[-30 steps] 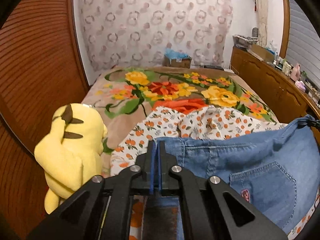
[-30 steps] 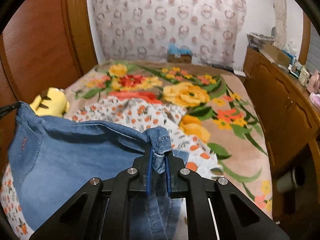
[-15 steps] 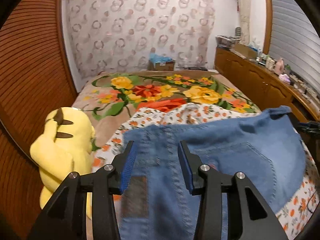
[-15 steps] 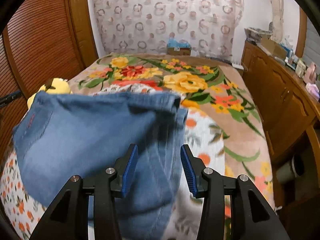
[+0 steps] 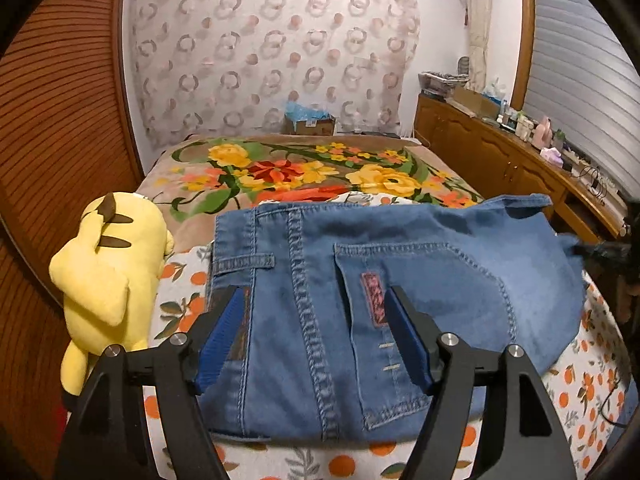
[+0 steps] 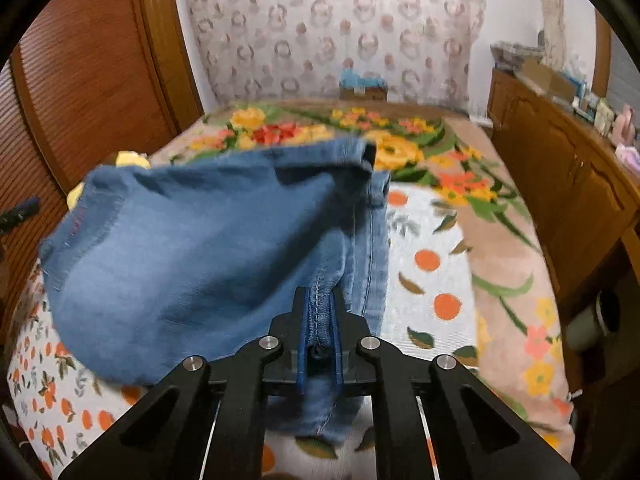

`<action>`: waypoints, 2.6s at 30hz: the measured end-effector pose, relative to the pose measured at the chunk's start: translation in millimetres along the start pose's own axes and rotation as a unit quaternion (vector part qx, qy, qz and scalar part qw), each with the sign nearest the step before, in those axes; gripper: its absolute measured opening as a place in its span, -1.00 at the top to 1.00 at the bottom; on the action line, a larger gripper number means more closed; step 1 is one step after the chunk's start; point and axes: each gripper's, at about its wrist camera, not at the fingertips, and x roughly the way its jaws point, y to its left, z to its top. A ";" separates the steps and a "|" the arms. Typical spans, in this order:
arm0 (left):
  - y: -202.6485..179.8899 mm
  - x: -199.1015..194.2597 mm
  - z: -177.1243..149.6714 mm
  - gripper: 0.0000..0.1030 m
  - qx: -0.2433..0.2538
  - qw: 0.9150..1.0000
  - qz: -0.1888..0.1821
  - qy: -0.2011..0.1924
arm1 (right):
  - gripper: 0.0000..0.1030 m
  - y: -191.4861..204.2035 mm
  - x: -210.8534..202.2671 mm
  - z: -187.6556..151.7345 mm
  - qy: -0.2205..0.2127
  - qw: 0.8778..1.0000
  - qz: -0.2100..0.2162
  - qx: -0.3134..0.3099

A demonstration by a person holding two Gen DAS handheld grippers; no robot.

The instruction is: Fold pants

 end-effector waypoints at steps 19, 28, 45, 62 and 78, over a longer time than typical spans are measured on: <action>38.6 -7.5 -35.4 -0.42 -0.019 0.998 0.052 0.015 | -0.05 3.0 -13.2 -22.9 0.025 0.999 -0.038 0.028; 55.1 6.1 -56.5 -0.42 -0.031 0.996 0.063 0.050 | -0.18 20.6 -4.3 -22.5 0.056 0.997 -0.051 0.023; 56.4 23.1 -71.6 -0.42 -0.032 0.994 0.059 0.081 | -0.08 32.7 -4.1 -26.3 0.047 0.998 -0.050 0.004; 47.2 18.2 -71.4 0.62 -0.043 0.996 0.040 0.068 | 0.67 36.6 -0.6 -29.2 0.038 0.999 -0.019 -0.021; 29.0 -68.9 -36.3 0.76 -0.027 0.997 0.060 -0.045 | 0.79 32.1 -76.4 -13.0 -0.069 0.997 -0.026 -0.015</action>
